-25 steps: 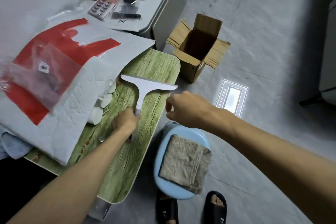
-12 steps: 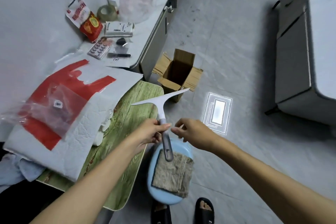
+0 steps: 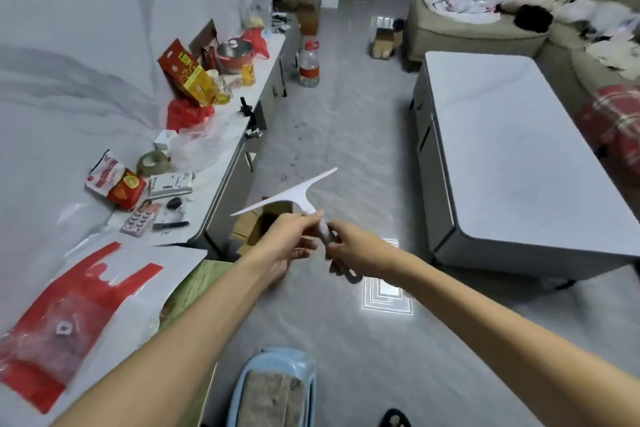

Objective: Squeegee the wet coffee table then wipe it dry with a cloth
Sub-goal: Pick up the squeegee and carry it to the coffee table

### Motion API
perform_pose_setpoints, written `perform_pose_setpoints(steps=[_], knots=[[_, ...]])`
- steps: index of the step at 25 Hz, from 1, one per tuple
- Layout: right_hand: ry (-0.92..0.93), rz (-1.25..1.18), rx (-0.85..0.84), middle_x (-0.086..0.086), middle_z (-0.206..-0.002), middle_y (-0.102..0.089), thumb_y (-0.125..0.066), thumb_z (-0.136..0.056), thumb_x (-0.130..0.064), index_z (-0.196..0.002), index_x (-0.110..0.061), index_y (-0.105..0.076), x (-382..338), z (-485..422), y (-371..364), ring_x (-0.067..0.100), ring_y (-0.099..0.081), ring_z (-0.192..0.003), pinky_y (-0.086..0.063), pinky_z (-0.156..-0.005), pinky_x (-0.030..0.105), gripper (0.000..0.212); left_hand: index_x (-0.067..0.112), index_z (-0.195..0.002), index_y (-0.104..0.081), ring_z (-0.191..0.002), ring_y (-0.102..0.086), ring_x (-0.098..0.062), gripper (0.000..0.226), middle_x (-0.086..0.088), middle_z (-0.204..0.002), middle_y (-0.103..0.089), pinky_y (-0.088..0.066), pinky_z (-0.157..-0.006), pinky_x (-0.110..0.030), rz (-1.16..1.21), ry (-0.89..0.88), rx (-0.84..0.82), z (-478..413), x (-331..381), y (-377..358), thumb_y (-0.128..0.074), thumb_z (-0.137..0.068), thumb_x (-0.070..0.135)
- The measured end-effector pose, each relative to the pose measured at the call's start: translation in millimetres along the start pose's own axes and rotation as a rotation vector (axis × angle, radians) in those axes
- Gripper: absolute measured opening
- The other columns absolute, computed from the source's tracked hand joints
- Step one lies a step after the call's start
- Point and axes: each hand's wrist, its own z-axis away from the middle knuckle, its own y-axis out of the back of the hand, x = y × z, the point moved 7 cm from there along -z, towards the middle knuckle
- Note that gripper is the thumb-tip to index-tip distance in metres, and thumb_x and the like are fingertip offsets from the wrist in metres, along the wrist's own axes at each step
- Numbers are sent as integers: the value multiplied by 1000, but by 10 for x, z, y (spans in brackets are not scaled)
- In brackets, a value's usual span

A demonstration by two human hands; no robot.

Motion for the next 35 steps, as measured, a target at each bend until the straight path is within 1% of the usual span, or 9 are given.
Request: perform_pose_setpoints(steps=[4, 7, 9, 15, 18, 21, 26, 31, 35], knots=[[-28, 232, 99, 17, -97, -67, -43, -90, -6, -111, -5, -52, 153, 99, 1342, 31, -67, -82, -47, -51, 29, 23, 19, -53, -72, -45, -44, -7, 39, 5, -60, -70, -36, -45, -17, -12, -88, -16, -270, 863, -976, -61, -88, 31], [-13, 398, 266, 19, -120, -60, -47, -90, -13, -123, -8, -49, 150, 132, 2336, 37, -58, -108, -48, -79, 36, 33, 18, -52, -67, -45, -45, -7, 38, 8, -47, -62, -36, -43, -17, -35, -107, -32, -516, 1569, -1721, -62, -89, 25], [-29, 504, 357, 20, -127, -57, -46, -92, -16, -130, -8, -43, 170, 68, 2862, 39, -55, -114, -44, -83, 36, 39, 19, -64, -64, -43, -50, -6, 25, 10, -48, -62, -37, -42, -16, -89, -121, -48, -692, 1998, -2098, -63, -88, 25], [-64, 611, 482, 21, -116, -60, -44, -98, -33, -116, -9, -46, 310, -503, 4132, 41, -57, -104, -40, -71, 38, 30, 24, -73, -69, -47, -56, -11, 16, 5, -67, -69, -38, -47, -17, -475, -203, -121, -1544, 2974, -2556, -64, -75, 39], [-95, 632, 475, 20, -116, -57, -44, -100, -33, -128, -15, -44, 396, -885, 4840, 38, -58, -99, -39, -69, 35, 33, 16, -85, -66, -50, -54, -16, 15, -4, -78, -69, -38, -50, -21, -642, -305, -92, -2278, 3542, -2652, -59, -85, 30], [-158, 575, 450, 15, -105, -54, -38, -101, -32, -137, -23, -42, 488, -1295, 5497, 24, -52, -67, -32, -49, 25, 37, 17, -88, -69, -50, -60, -16, 18, -2, -77, -73, -44, -50, -22, -864, -437, -71, -2993, 4209, -2738, -59, -84, 32], [-333, 346, 505, 6, -80, -61, -46, -95, -34, -82, -23, -55, 698, -1971, 6677, 24, -56, -58, -32, -44, 21, 19, 22, -90, -68, -50, -64, -10, 19, 1, -74, -74, -45, -45, -19, -1062, -506, -179, -4115, 5134, -3194, -58, -85, 37], [-399, 238, 528, 16, -91, -65, -43, -95, -26, -74, -21, -53, 1155, -2929, 7794, 28, -56, -62, -46, -56, 32, 23, 22, -88, -66, -59, -70, -15, 23, 4, -74, -74, -51, -54, -25, -1198, -553, -276, -5466, 5836, -3896, -57, -80, 43], [-440, 226, 525, 6, -72, -53, -39, -95, -20, -92, -26, -48, 1488, -3700, 8872, 23, -52, -54, -36, -40, 19, 11, 26, -85, -64, -64, -71, -14, 18, 5, -78, -74, -55, -69, -32, -1277, -574, -306, -6557, 6392, -4543, -56, -81, 41]])
